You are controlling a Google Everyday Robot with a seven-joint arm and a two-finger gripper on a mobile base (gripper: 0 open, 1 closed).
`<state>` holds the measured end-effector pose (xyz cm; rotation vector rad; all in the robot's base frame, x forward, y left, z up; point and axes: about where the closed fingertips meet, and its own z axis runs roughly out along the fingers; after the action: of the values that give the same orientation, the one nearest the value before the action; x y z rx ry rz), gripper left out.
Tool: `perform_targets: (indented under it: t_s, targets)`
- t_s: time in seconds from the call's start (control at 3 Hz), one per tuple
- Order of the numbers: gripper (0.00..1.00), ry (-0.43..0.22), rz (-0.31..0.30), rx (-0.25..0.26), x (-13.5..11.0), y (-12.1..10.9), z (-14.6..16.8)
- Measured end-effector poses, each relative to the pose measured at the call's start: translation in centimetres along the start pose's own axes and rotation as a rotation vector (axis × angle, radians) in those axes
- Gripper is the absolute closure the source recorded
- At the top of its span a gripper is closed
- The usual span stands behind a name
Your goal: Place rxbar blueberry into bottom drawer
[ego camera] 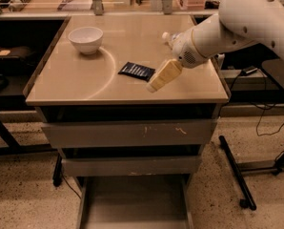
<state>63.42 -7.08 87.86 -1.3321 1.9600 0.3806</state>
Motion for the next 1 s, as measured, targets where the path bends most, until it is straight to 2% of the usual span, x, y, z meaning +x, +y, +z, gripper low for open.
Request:
perform_targets:
  t_s: [0.33,0.67,1.0]
  targets:
    - [0.00,0.016,-0.081,-0.036,-0.4,-0.2,2.5]
    - [0.00,0.006,-0.106,-0.075,-0.6,-1.3,4.4]
    - [0.00,-0.013,-0.092,-0.095,-0.4,-2.8,5.5]
